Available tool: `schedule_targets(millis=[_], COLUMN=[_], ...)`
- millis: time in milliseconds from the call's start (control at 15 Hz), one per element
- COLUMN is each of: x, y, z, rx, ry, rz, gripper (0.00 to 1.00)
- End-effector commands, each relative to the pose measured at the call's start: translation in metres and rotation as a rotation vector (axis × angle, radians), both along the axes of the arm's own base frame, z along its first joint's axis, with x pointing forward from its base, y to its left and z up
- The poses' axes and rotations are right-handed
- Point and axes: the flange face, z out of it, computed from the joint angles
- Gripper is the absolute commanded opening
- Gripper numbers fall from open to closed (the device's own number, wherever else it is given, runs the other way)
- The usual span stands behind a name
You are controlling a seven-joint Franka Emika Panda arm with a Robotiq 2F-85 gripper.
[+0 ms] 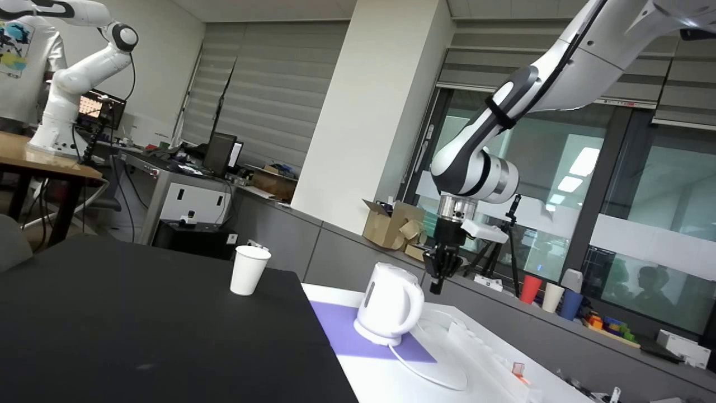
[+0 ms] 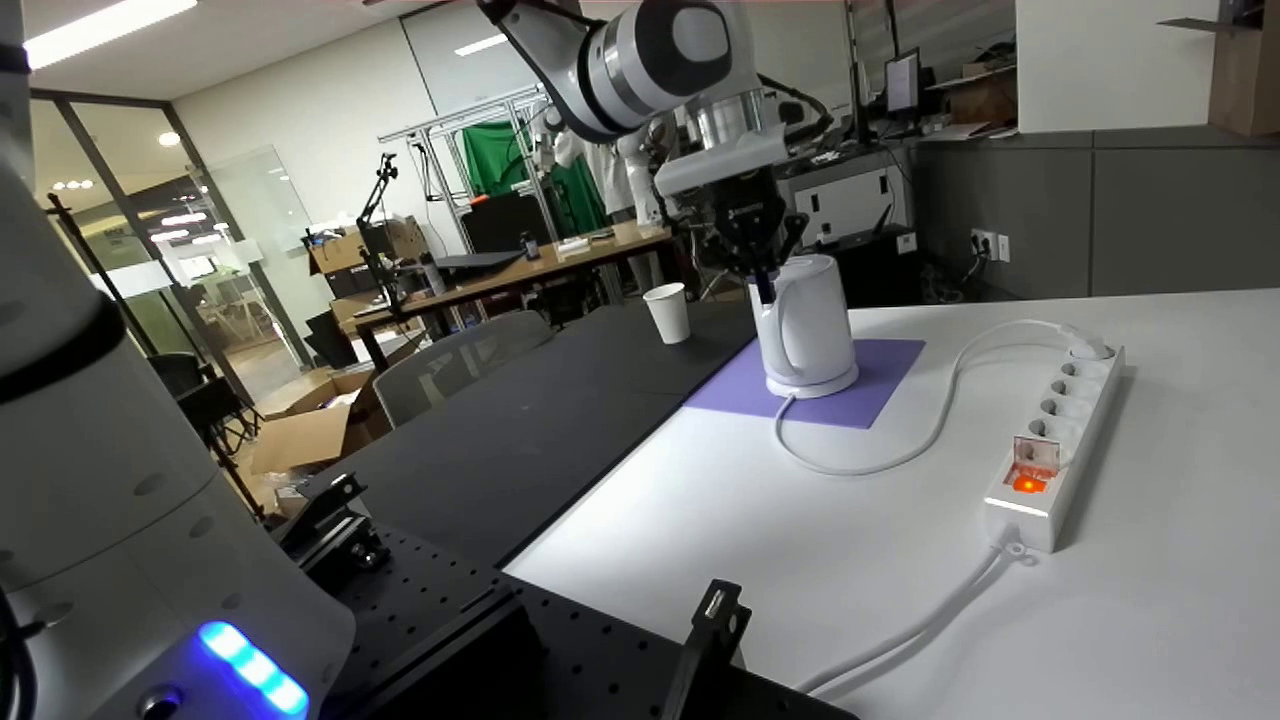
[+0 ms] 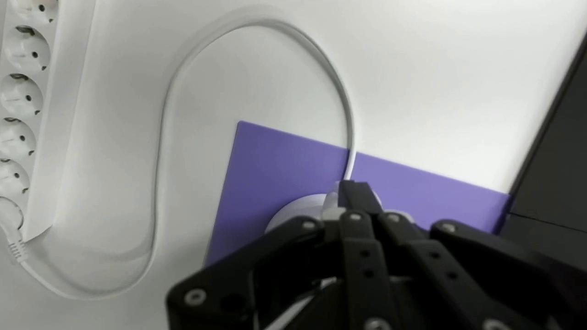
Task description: Press the switch on the kettle
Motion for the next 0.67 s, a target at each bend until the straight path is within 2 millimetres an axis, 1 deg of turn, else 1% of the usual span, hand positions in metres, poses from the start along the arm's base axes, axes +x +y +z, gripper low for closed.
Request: schedule_targets(millis=[0,200,600], x=[0.0107,0.0128,0.0137], y=[0.0017,0.0044,0.0047], z=[-0.007,-0.0107,-0.0082], rx=[0.011,0.008,-0.013], ry=[-0.012,-0.017,0.028], rz=[-0.019,-0.014,-0.033], gripper=[0.0,0.0,0.0])
